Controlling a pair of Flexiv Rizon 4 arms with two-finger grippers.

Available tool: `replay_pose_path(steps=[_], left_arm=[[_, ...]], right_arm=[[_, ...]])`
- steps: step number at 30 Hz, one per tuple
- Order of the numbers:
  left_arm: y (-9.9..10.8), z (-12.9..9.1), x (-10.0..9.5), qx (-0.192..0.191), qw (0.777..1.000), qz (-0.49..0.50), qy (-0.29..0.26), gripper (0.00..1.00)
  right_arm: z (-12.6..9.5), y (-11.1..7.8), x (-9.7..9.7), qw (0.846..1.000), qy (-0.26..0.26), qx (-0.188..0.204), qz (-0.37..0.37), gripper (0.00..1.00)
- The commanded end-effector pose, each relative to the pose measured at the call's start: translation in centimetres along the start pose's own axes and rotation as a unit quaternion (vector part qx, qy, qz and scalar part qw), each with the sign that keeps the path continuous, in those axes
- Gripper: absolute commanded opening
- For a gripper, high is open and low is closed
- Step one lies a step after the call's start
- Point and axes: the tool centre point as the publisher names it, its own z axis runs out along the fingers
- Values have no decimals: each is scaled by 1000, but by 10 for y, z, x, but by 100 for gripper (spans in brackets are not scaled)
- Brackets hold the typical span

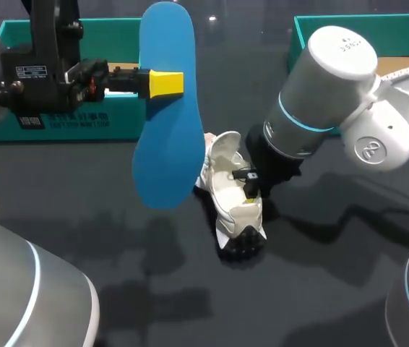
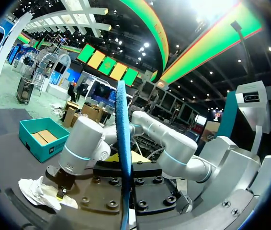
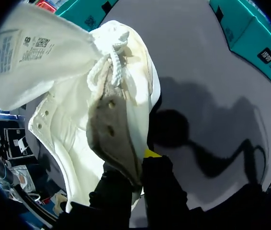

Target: Take the shoe out of the shoebox, open the shoe tongue, remove and reinsert the insole, then place the shoe into the shoebox

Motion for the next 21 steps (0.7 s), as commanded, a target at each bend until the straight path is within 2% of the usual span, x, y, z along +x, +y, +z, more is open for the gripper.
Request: replay_pose_path(steps=[1,14,21], left_arm=[[0,2,-1,1,1000,0,1,0],[0,2,-1,1,1000,0,1,0],[0,2,-1,1,1000,0,1,0]], right_arm=[[10,2,4,1000,0,-1,15,0],[38,8,9,999,3,20,30,0],[44,7,8,999,2,29,35,0]])
